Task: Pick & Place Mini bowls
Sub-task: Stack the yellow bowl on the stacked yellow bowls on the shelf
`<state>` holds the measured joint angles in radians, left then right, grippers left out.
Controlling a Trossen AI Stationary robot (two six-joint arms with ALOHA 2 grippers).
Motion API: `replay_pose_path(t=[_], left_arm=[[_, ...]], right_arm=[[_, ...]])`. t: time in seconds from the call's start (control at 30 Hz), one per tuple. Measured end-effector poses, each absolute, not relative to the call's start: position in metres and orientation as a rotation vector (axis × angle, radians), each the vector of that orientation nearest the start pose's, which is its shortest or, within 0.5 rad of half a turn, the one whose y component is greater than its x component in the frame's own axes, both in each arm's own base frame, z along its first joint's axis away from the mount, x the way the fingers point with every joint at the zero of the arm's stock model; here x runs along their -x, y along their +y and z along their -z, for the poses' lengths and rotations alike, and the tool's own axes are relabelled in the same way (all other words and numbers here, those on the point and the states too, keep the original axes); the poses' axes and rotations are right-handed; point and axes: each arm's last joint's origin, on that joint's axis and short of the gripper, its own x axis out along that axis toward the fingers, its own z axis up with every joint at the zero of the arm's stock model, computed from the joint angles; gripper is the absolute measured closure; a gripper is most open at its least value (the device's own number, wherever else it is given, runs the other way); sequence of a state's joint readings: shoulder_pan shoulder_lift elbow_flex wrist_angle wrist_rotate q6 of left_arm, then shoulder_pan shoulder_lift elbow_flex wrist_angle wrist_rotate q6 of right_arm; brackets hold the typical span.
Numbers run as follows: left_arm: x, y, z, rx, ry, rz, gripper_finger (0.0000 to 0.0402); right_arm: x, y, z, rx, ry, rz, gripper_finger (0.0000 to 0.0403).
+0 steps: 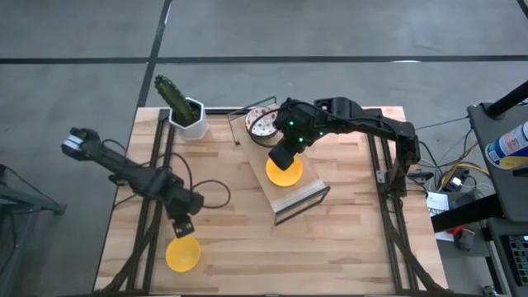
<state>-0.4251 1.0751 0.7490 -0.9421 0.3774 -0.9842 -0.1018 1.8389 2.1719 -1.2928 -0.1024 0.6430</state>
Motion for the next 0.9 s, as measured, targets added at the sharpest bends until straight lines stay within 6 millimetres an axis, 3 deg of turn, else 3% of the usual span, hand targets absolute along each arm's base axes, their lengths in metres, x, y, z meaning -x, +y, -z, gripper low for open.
replay_pose_path(t=[0.27, 0.7, 0.9], left_arm=[[-0.148, -0.092, -0.219, 0.681, 1.505, 0.007, 0.0268], [-0.143, -0.113, -0.209, 0.682, 1.471, 0.116, 0.0266], [-0.136, -0.116, -0.194, 0.64, 1.488, 0.086, 0.0266]], right_arm=[[-0.356, -0.033, -0.416, -0.691, 0.923, 0.307, 0.0394], [-0.357, -0.034, -0.417, -0.702, 0.907, 0.304, 0.0394], [-0.358, -0.034, -0.417, -0.703, 0.905, 0.304, 0.0394]])
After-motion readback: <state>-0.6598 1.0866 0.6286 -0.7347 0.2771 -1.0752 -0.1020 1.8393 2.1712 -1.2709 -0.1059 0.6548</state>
